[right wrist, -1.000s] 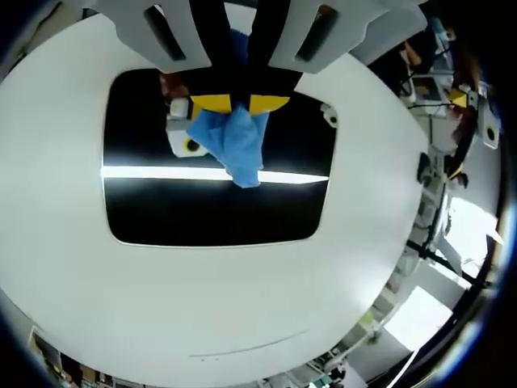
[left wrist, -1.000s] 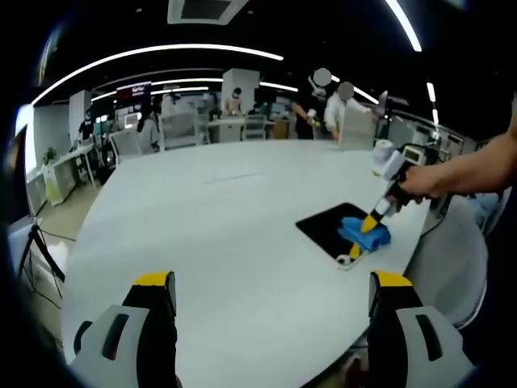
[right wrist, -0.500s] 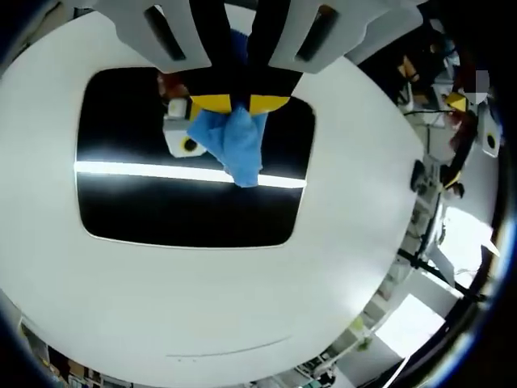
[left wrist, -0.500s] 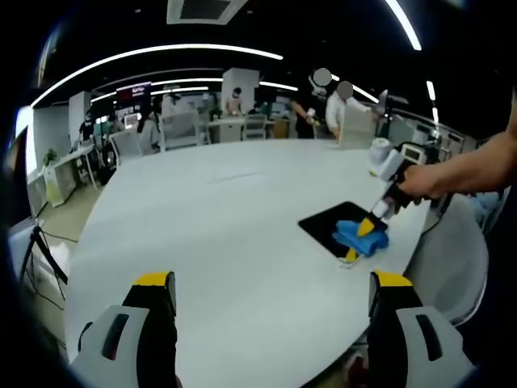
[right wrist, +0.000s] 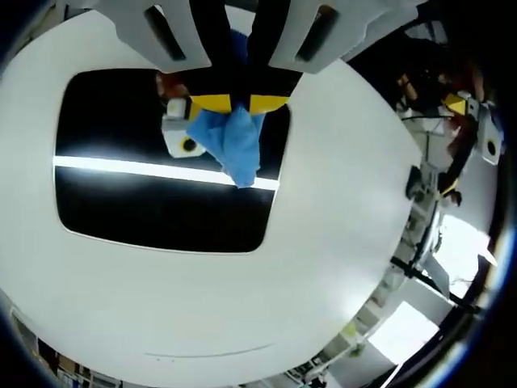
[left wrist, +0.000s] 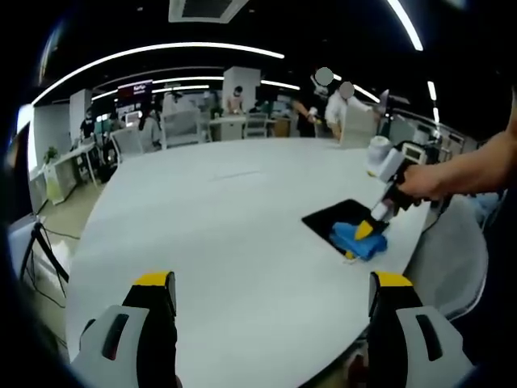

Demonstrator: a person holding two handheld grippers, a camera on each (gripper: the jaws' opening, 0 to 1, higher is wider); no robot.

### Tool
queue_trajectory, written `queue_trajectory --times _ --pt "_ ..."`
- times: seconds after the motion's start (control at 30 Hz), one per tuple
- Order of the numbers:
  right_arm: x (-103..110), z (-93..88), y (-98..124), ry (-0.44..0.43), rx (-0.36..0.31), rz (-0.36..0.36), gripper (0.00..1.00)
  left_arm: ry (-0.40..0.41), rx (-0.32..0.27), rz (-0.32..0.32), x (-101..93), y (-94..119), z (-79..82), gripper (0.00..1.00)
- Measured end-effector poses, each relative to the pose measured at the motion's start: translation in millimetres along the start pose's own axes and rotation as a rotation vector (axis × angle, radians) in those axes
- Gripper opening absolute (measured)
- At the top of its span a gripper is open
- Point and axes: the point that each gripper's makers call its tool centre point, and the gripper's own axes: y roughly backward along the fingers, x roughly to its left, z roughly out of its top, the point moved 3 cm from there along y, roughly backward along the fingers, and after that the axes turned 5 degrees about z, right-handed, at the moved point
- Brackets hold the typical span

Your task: Wipe the mirror surface with the cleaning cloth until all visible marks leave the cleaned area.

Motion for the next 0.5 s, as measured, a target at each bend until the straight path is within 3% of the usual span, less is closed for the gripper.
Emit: queue_trajectory --times 0.5 --pt "23.0 4.9 -10.5 0.011 0.0 0.023 0.0 -0.008 0.003 -0.01 7.4 1.2 1.2 0.99"
